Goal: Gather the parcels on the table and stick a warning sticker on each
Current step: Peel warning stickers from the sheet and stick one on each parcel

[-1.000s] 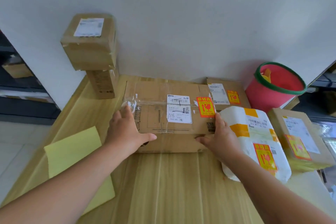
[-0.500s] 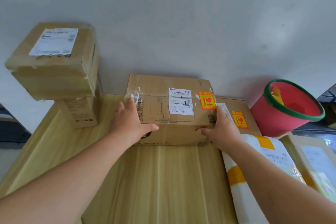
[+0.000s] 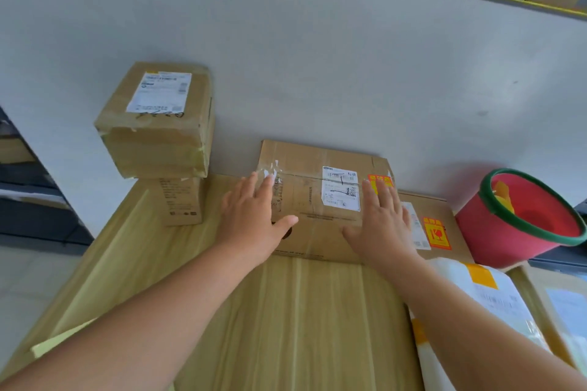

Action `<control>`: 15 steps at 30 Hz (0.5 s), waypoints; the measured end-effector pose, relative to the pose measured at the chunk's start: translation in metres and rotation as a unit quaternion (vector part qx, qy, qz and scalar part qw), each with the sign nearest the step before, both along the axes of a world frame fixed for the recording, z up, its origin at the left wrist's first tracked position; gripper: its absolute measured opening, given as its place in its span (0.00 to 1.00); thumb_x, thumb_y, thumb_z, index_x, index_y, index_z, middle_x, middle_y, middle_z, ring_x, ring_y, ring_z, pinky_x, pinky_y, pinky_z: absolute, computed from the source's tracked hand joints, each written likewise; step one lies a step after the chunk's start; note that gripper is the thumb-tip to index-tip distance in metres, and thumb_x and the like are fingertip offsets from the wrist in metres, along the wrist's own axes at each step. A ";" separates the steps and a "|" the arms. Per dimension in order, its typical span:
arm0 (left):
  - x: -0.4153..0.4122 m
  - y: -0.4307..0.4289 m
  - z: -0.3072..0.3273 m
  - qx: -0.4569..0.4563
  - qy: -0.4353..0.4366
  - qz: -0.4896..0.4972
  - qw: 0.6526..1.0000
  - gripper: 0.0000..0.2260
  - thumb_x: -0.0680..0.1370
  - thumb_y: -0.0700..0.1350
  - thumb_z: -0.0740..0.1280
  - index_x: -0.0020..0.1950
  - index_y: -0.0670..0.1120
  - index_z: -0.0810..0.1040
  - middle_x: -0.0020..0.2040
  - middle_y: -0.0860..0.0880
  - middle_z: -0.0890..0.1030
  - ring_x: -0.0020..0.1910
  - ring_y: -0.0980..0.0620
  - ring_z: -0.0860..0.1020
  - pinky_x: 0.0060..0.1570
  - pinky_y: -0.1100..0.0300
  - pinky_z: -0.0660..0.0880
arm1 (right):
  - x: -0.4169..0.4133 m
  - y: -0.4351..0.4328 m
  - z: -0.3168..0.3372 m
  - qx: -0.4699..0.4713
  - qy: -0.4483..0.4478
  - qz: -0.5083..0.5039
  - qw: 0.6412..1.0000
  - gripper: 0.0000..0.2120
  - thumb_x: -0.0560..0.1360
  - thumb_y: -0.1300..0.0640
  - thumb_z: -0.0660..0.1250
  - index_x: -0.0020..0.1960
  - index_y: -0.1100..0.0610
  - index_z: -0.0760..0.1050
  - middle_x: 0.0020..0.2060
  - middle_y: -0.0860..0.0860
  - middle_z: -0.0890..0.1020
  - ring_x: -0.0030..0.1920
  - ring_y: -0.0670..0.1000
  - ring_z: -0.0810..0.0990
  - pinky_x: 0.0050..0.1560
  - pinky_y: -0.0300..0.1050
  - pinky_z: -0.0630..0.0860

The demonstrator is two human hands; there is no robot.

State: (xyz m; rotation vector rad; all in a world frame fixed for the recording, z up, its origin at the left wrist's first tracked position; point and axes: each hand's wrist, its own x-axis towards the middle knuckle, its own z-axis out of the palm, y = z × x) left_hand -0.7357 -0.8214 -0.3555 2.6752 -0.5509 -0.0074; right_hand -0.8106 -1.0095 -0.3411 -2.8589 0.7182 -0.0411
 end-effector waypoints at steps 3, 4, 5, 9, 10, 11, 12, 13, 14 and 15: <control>-0.012 0.027 0.018 -0.057 -0.042 0.003 0.997 0.32 0.77 0.60 0.60 0.77 0.48 0.56 0.77 0.46 0.58 0.76 0.48 0.55 0.74 0.49 0.53 | 0.006 0.048 0.016 0.034 -0.037 0.073 0.996 0.37 0.77 0.46 0.62 0.78 0.52 0.48 0.78 0.50 0.49 0.78 0.52 0.45 0.76 0.51 0.44; -0.014 0.037 0.024 -0.068 -0.051 0.008 0.996 0.31 0.78 0.59 0.61 0.76 0.48 0.57 0.77 0.47 0.59 0.76 0.48 0.56 0.74 0.49 0.55 | 0.009 0.063 0.022 0.051 -0.049 0.097 0.993 0.35 0.77 0.46 0.62 0.78 0.53 0.49 0.78 0.51 0.51 0.77 0.52 0.47 0.75 0.50 0.46; -0.013 0.047 0.030 -0.075 -0.062 0.014 0.995 0.30 0.78 0.58 0.61 0.76 0.47 0.58 0.76 0.47 0.60 0.75 0.48 0.57 0.74 0.49 0.56 | 0.013 0.078 0.027 0.069 -0.063 0.119 0.988 0.34 0.78 0.46 0.62 0.78 0.53 0.51 0.78 0.51 0.54 0.77 0.52 0.50 0.75 0.50 0.48; -0.002 0.092 0.051 -0.081 -0.100 0.054 0.990 0.29 0.78 0.57 0.61 0.76 0.47 0.59 0.76 0.47 0.61 0.75 0.48 0.58 0.73 0.50 0.57 | 0.035 0.128 0.048 0.127 -0.105 0.173 0.971 0.29 0.79 0.45 0.59 0.76 0.54 0.56 0.75 0.50 0.61 0.73 0.54 0.61 0.71 0.51 0.61; 0.003 0.104 0.056 -0.084 -0.105 0.069 0.988 0.29 0.78 0.57 0.61 0.76 0.47 0.59 0.76 0.47 0.61 0.75 0.47 0.58 0.72 0.50 0.57 | 0.042 0.138 0.052 0.135 -0.105 0.176 0.969 0.29 0.79 0.45 0.58 0.76 0.54 0.57 0.74 0.50 0.62 0.73 0.54 0.62 0.70 0.52 0.63; 0.009 0.115 0.059 -0.086 -0.111 0.085 0.986 0.29 0.79 0.56 0.61 0.76 0.46 0.59 0.76 0.46 0.61 0.74 0.46 0.58 0.72 0.50 0.57 | 0.050 0.147 0.055 0.144 -0.106 0.177 0.968 0.29 0.80 0.44 0.58 0.76 0.54 0.57 0.74 0.51 0.63 0.72 0.55 0.63 0.69 0.52 0.63; 0.016 0.126 0.063 -0.089 -0.121 0.101 0.984 0.28 0.79 0.55 0.61 0.75 0.46 0.59 0.75 0.46 0.62 0.74 0.45 0.58 0.71 0.50 0.57 | 0.059 0.154 0.057 0.152 -0.106 0.176 0.967 0.29 0.80 0.44 0.57 0.76 0.54 0.57 0.74 0.51 0.63 0.72 0.55 0.64 0.69 0.52 0.64; 0.025 0.136 0.064 -0.093 -0.127 0.117 0.981 0.28 0.78 0.55 0.62 0.75 0.46 0.60 0.74 0.46 0.62 0.73 0.45 0.59 0.70 0.50 0.58 | 0.068 0.161 0.058 0.161 -0.107 0.173 0.966 0.29 0.80 0.43 0.57 0.76 0.54 0.57 0.73 0.52 0.64 0.71 0.55 0.65 0.68 0.51 0.64; 0.034 0.145 0.064 -0.099 -0.126 0.135 0.978 0.28 0.78 0.55 0.61 0.74 0.45 0.60 0.74 0.45 0.62 0.73 0.45 0.58 0.70 0.50 0.59 | 0.076 0.168 0.060 0.167 -0.109 0.170 0.965 0.28 0.80 0.43 0.56 0.76 0.54 0.56 0.74 0.52 0.64 0.71 0.55 0.65 0.67 0.51 0.64; 0.045 0.152 0.064 -0.106 -0.114 0.156 0.975 0.28 0.78 0.55 0.61 0.75 0.45 0.59 0.75 0.44 0.61 0.74 0.45 0.57 0.70 0.48 0.59 | 0.085 0.173 0.061 0.177 -0.113 0.165 0.964 0.28 0.80 0.43 0.56 0.76 0.54 0.56 0.74 0.52 0.63 0.71 0.54 0.65 0.67 0.50 0.64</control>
